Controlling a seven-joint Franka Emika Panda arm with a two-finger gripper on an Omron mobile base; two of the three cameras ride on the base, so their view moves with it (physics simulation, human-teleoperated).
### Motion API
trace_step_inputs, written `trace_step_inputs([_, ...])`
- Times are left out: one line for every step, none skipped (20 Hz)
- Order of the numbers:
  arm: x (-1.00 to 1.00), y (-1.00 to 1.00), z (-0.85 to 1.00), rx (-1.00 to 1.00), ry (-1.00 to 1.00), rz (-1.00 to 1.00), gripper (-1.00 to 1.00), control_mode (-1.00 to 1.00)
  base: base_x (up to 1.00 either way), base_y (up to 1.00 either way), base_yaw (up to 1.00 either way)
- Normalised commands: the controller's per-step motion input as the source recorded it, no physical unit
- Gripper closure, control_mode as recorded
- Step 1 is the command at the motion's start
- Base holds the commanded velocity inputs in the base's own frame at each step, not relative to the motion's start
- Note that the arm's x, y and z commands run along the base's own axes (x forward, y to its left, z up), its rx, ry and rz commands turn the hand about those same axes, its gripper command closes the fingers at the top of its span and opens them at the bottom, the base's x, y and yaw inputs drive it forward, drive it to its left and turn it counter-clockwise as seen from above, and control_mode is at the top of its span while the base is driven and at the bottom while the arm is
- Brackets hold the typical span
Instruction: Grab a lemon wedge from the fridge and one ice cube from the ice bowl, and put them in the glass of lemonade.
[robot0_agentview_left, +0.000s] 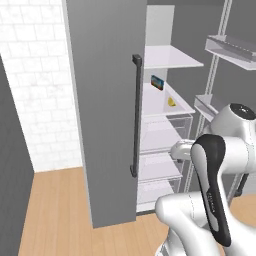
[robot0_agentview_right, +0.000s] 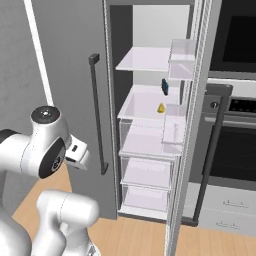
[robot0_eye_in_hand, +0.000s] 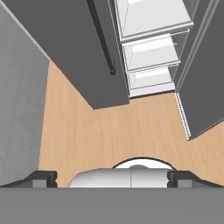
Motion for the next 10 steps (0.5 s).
trace_step_inputs([0.00, 0.00, 0.00, 0.00, 0.00, 0.00, -1.00, 1.00, 0.00, -0.04, -0.19])
trace_step_inputs([0.00, 0.00, 0.00, 0.00, 0.00, 0.00, -1.00, 1.00, 0.00, -0.09, -0.21])
trace_step_inputs([0.00, 0.00, 0.00, 0.00, 0.00, 0.00, -1.00, 1.00, 0.00, -0.15, -0.22])
trace_step_inputs([0.00, 0.00, 0.00, 0.00, 0.00, 0.00, -1.00, 1.00, 0.02, -0.19, -0.21])
trace_step_inputs([0.00, 0.00, 0.00, 0.00, 0.00, 0.00, -1.00, 1.00, 0.04, -0.21, -0.21])
trace_step_inputs([0.00, 0.00, 0.00, 0.00, 0.00, 0.00, -1.00, 1.00, 0.00, -0.22, -0.21])
trace_step_inputs([0.00, 0.00, 0.00, 0.00, 0.00, 0.00, -1.00, 1.00, 0.00, -0.21, -0.20])
trace_step_inputs([0.00, 0.00, 0.00, 0.00, 0.00, 0.00, -1.00, 1.00, 0.00, -0.22, -0.20])
trace_step_inputs([0.00, 0.00, 0.00, 0.00, 0.00, 0.00, -1.00, 1.00, 0.00, -0.26, -0.20])
trace_step_inputs([0.00, 0.00, 0.00, 0.00, 0.00, 0.00, -1.00, 1.00, 0.00, -0.30, -0.19])
